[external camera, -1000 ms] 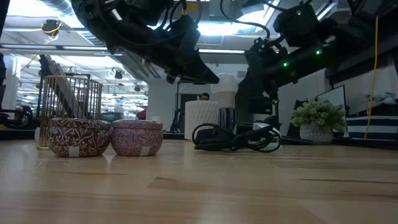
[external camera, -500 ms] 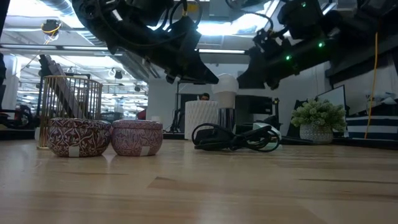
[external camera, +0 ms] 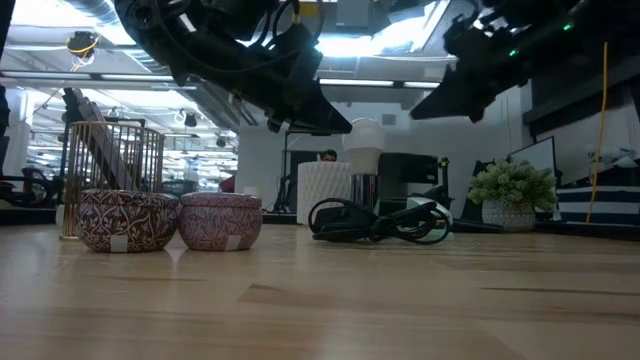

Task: Screw lightbulb
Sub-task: Remove the white lightbulb from the silver lamp

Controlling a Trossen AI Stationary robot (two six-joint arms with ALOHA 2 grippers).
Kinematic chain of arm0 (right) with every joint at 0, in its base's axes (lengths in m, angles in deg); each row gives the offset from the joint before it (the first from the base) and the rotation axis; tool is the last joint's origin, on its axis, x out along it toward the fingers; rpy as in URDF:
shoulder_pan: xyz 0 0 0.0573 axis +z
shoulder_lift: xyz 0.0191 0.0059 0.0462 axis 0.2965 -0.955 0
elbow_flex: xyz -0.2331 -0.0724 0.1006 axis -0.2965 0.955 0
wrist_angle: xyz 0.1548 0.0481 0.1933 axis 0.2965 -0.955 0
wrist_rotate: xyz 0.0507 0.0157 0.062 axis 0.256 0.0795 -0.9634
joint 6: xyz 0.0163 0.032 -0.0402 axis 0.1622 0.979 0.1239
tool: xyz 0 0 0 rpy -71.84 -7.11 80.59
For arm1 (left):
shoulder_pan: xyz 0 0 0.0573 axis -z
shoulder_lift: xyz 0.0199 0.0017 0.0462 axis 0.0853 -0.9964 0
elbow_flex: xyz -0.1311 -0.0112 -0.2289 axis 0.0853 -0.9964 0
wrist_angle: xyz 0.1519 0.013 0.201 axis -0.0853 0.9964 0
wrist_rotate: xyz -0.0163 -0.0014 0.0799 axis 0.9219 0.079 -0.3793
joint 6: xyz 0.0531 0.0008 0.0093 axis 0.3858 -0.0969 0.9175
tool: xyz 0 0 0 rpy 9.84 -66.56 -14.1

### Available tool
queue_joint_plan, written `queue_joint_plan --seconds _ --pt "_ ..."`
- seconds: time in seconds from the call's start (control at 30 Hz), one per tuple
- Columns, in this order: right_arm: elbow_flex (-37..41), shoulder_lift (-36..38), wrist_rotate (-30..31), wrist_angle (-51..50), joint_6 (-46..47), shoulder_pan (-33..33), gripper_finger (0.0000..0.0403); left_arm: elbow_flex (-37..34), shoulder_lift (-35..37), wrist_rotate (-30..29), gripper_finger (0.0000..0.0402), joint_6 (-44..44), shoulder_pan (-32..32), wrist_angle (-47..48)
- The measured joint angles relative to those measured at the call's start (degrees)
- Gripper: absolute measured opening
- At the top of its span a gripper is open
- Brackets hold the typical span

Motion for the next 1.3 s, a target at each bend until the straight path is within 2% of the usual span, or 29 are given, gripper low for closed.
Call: queue_joint_plan --seconds 0.17,0.27,0.4,0.53,0.77,0.87,1.0,1.13,1.3 --pt "0.0 6.0 -8.5 -7.9 7.3 0.0 0.0003 0.0 0.0 -0.1 0.0000 0.6 -0.2 -0.2" --pt "0.0 6.2 -10.0 -9.8 13.0 0.0 0.0003 0.0 0.0 -0.1 0.0000 0.7 -0.4 -0.4" --pt "0.1 3.4 -11.2 -10.2 14.1 0.0 0.0016 0.0 0.0 -0.1 0.0000 0.9 -0.5 -0.4" --pt "0.1 -0.4 -11.3 -8.2 14.7 0.0 0.0067 0.0 0.0 -0.1 0.0000 1.1 -1.0 -0.2" --pt "0.2 -6.9 -12.0 -0.6 14.7 0.0 0.0190 0.0 0.0 -0.2 0.0000 1.4 -2.0 -1.6" --pt "0.2 -9.1 -12.8 3.5 13.9 0.0 0.0220 0.0 0.0 -0.2 0.0000 2.2 -2.0 -2.8" --pt "0.2 -11.5 -12.3 5.2 13.2 0.0 0.0228 0.0 0.0 -0.2 0.0000 2.4 -1.6 -3.3" --pt "0.2 -14.5 -10.1 6.5 13.2 0.0 0.0221 0.0 0.0 -0.1 0.0000 2.4 -1.9 -3.4" --pt "0.2 -19.1 -10.1 11.8 13.2 0.0 0.0210 0.0 0.0 -0.2 0.0000 2.4 -3.2 -5.5"
